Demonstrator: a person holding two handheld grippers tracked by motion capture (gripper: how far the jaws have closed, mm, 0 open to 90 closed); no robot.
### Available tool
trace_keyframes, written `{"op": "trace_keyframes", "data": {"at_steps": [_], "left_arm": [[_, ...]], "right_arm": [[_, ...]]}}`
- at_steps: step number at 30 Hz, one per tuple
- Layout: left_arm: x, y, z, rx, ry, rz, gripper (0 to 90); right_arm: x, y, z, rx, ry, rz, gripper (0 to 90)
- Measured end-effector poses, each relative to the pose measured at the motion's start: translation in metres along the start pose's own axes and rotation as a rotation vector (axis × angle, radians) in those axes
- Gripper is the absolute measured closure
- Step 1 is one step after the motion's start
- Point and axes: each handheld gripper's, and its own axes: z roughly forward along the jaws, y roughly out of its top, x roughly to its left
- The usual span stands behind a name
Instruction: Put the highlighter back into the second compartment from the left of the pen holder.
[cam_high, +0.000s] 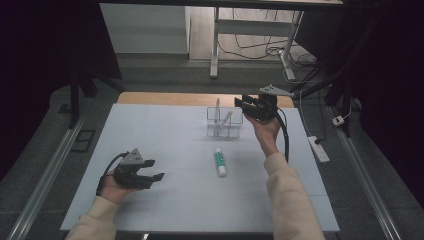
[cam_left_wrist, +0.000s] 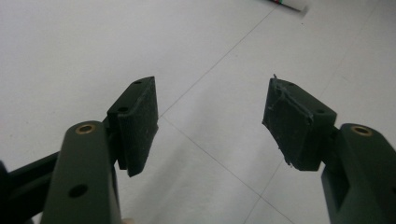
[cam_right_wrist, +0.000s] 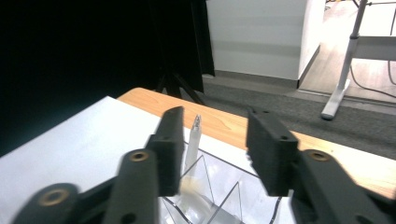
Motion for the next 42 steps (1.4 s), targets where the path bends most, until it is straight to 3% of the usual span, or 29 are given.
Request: {"op": "trace_keyframes", "data": {"at_steps": [10, 19, 28, 35, 42], "left_arm": [[0.0, 0.0, 0.0, 0.001, 0.004, 0.003, 35.0], [0.0, 0.0, -0.001, -0.003, 0.007, -0.001, 34.9], [0.0, 0.0, -0.002, -0.005, 0.012, -0.001, 34.8], [0.0, 0.0, -0.002, -0.006, 0.014, -0.001, 34.6], [0.001, -0.001, -0.003, -0.008, 0.014, -0.005, 34.3]], "right_arm": [[0.003, -0.011, -0.011, 0.009, 0.025, 0.005, 47.7], [0.007, -0.028, -0.034, 0.022, 0.042, -0.009, 45.9], [0.009, -0.052, -0.056, 0.062, 0.046, -0.039, 44.2], [0.013, -0.061, -0.067, 0.096, 0.064, -0.037, 42.7], [0.018, -0.071, -0.077, 0.131, 0.066, -0.067, 42.0]]}}
